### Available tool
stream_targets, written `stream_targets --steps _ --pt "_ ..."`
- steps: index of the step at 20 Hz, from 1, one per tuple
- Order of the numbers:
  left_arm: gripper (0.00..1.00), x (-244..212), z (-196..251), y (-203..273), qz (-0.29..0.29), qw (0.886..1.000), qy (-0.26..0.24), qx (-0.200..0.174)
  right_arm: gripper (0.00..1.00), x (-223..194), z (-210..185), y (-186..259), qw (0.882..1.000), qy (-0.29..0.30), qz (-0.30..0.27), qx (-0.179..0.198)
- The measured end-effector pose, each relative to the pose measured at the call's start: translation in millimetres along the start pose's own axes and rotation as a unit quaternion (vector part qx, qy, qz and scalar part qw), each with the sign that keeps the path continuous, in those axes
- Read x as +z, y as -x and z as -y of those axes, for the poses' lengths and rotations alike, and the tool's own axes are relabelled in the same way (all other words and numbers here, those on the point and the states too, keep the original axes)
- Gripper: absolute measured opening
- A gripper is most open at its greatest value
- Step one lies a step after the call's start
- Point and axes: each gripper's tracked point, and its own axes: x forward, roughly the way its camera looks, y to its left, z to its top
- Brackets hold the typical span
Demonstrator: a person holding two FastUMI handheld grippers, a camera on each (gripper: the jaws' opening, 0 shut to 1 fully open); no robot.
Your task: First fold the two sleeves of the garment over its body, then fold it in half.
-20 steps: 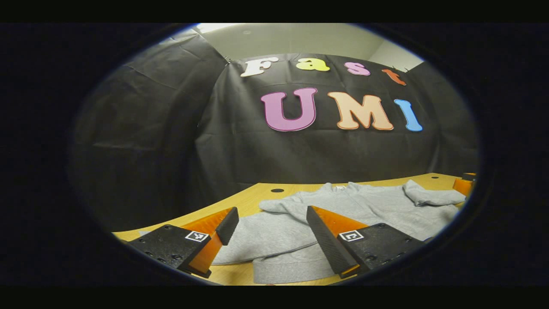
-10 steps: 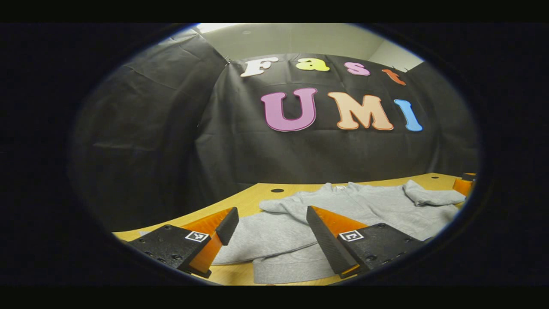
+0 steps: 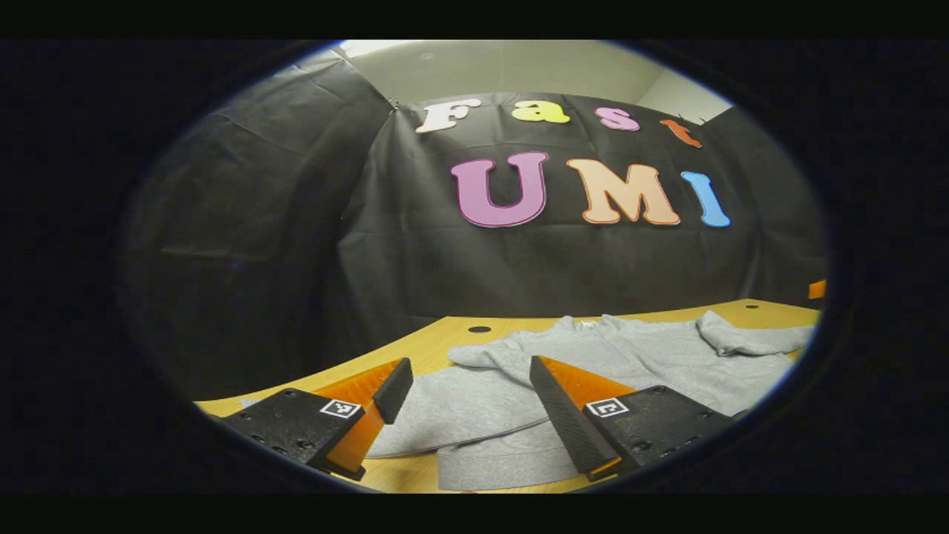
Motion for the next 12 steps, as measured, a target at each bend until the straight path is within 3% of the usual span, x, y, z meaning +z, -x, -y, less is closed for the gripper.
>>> stream_targets --steps 5,8,12 --pt "0.94 -1 0 0 0.0 1.0 0.0 0.0 0.99 -42 54 -6 0.992 0.005 -0.122 -0.028" --pt "0.94 0 0 1 0.0 1.0 0.0 0.0 0.97 -84 73 -13 0.978 -0.015 -0.205 -0.034" --pt "0.94 0 0 1 0.0 1.0 0.0 0.0 1.0 -120 92 -28 0.965 -0.006 -0.26 -0.048"
